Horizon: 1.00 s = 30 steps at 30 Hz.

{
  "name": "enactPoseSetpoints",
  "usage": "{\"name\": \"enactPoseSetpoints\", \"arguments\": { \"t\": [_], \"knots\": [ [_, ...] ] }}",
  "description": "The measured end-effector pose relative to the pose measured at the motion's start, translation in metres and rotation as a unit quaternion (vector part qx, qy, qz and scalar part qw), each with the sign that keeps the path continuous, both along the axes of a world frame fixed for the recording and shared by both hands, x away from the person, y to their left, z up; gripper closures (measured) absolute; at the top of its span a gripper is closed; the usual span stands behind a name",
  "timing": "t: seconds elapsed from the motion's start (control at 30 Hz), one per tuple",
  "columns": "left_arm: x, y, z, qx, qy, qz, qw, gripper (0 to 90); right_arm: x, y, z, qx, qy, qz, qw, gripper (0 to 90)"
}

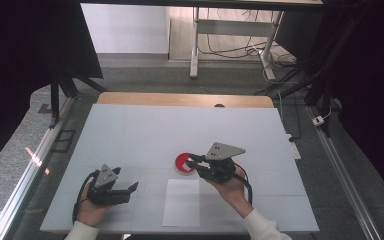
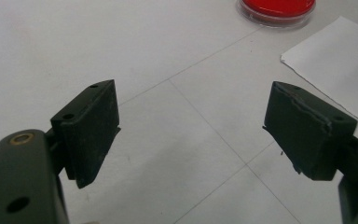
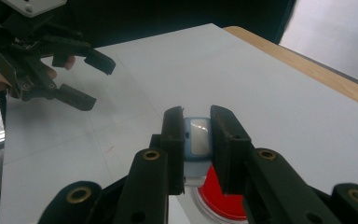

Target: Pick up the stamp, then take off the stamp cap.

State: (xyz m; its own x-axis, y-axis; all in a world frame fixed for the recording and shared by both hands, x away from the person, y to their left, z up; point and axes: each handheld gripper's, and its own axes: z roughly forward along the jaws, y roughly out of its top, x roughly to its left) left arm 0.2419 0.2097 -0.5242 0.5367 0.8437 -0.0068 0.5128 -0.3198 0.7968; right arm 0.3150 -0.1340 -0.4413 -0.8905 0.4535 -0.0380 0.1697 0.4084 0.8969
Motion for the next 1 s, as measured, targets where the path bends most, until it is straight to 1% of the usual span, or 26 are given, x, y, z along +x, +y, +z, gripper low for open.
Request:
{"name": "enactPoseSetpoints", "arguments": {
  "t": [0.17,0.37,0.57,0.67,0.83,1.0],
  "knots": [
    [-0.0002,0.0001,-0.0002,0.004,-0.001,0.0,1.0,18.0,0.0009,-0.0024,0.0007,0.004,-0.002,-0.005,1.0,75.1],
    [0.0019,0.0016,-0.0006,-0.004,-0.003,0.004,1.0,18.0,0.0023,-0.0026,0.0002,0.005,0.005,-0.005,1.0,75.2],
    [0.002,0.0004,0.0004,-0.009,-0.007,0.0,0.9999,18.0,0.0031,-0.0031,-0.0001,0.003,0.002,-0.011,0.9999,75.1],
    [0.0014,-0.001,0.0023,-0.015,-0.01,-0.001,0.9998,18.0,0.0026,-0.0028,-0.0005,0.003,0.001,-0.011,0.9999,75.1],
    [0.0006,-0.0021,0.0034,-0.018,-0.011,0.001,0.9998,18.0,0.0021,-0.0029,-0.0003,0.007,0.003,-0.007,0.9999,75.1],
    [-0.0016,-0.004,0.0043,-0.017,-0.013,0.001,0.9998,18.1,0.0024,-0.0031,-0.0001,0.01,0.007,-0.008,0.9999,75.1]
  ]
}}
